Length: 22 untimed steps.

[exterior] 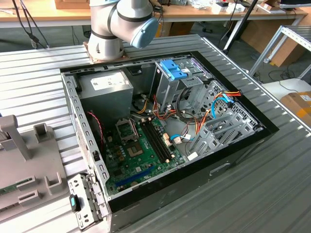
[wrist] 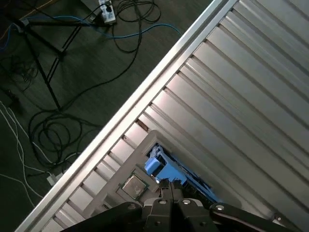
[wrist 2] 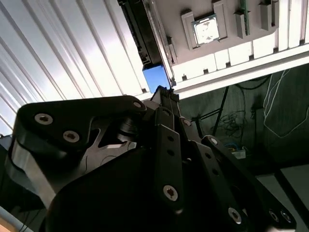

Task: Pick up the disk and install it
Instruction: 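Pick up the disk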

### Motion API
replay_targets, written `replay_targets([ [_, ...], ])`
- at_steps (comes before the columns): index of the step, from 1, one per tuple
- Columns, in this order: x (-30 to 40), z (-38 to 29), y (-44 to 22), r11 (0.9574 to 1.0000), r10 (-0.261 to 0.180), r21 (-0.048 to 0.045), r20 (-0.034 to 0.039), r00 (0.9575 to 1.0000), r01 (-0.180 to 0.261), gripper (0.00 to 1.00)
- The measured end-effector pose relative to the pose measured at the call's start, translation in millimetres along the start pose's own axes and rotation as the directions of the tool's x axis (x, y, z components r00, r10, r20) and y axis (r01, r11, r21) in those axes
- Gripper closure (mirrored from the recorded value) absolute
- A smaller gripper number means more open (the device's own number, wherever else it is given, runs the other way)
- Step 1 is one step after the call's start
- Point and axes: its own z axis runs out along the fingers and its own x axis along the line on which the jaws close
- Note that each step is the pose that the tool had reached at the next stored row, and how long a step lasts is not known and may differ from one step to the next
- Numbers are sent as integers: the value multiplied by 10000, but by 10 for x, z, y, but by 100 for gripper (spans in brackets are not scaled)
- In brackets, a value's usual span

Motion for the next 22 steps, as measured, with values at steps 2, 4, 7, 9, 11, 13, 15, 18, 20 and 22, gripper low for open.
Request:
replay_targets([
  [2,0,1,0,9992,-396,6,-16,9992,396,89],
  [4,0,4,0,9916,-1296,18,-54,9916,1296,89],
  [7,0,9,0,9771,-2127,25,-90,9771,2128,89],
  [9,0,11,0,9665,-2566,28,-109,9665,2566,89],
  [11,0,13,0,9524,-3047,30,-131,9523,3048,89],
  [13,0,15,0,9367,-3499,31,-151,9367,3500,89],
  [15,0,19,0,9101,-4143,31,-181,9099,4145,89],
  [18,-1,26,-1,8659,-5000,28,-223,8658,5001,89],
  [20,-1,29,-1,8390,-5440,23,-245,8387,5442,89],
  [22,-1,34,-1,7960,-6050,15,-277,7958,6052,89],
])
